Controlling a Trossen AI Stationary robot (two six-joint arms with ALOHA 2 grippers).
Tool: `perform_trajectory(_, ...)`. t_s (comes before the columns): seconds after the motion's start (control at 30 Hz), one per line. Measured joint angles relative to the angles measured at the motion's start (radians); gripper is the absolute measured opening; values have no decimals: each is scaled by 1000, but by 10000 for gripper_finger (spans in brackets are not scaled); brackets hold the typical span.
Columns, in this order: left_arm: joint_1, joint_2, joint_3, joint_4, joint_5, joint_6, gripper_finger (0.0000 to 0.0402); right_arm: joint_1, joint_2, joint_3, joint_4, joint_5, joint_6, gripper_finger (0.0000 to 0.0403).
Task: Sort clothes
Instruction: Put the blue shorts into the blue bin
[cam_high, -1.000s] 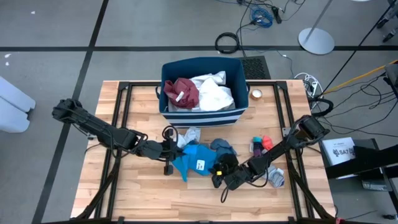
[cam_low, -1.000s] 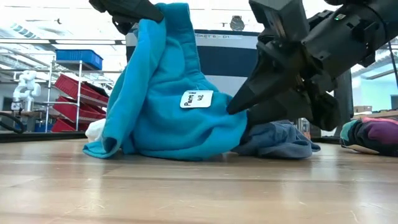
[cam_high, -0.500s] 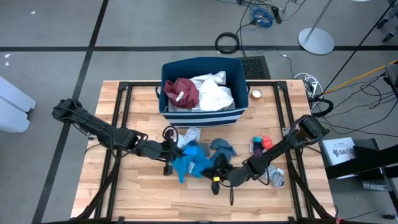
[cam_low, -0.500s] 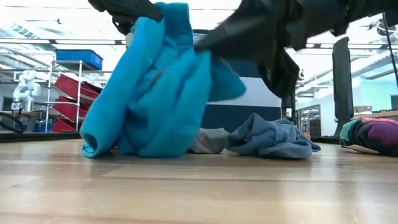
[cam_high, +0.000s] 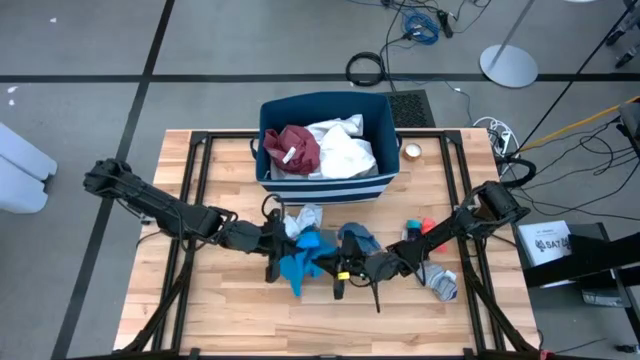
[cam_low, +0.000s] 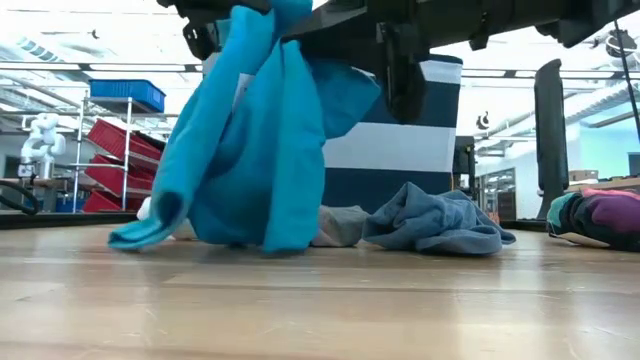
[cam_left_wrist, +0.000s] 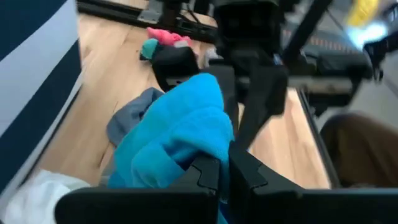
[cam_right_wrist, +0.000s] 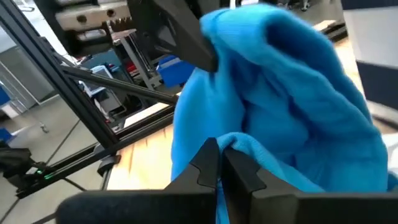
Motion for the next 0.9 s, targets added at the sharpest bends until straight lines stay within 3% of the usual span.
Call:
perform_trajectory(0.23,31,13,0,14,-13,-124,15,-18,0,0,83,-2,-167,0)
perform_trajectory(0.9,52,53,0,41,-11,-119,15,-58,0,0,80,-3,-159,11)
